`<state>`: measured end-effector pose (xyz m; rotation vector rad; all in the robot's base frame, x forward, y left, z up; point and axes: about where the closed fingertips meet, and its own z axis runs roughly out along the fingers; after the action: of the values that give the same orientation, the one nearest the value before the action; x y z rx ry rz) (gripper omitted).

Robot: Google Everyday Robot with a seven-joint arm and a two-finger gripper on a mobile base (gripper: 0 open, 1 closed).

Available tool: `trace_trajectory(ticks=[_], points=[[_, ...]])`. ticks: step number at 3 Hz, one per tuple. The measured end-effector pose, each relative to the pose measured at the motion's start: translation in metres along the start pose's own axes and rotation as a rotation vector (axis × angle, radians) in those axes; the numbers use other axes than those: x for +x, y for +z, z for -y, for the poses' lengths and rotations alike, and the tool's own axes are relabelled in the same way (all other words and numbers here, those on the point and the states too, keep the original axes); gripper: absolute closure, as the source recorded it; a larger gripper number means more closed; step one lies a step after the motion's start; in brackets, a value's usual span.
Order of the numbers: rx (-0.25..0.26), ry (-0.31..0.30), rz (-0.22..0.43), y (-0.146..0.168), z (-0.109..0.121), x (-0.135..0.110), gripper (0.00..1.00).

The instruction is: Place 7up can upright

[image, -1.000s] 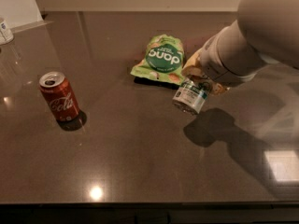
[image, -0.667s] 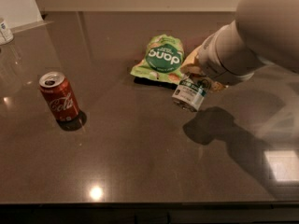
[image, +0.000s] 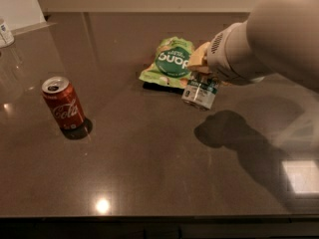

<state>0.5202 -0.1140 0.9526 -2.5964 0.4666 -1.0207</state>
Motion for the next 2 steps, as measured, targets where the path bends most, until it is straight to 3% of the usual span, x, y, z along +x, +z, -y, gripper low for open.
trace_trajectory(ticks=[1, 2], points=[[0.068, -0.111, -0.048, 0.0034, 0.0022, 0.005, 1.0], [0.152, -0.163, -0.092, 0.0084, 0.0022, 0.0041, 1.0]])
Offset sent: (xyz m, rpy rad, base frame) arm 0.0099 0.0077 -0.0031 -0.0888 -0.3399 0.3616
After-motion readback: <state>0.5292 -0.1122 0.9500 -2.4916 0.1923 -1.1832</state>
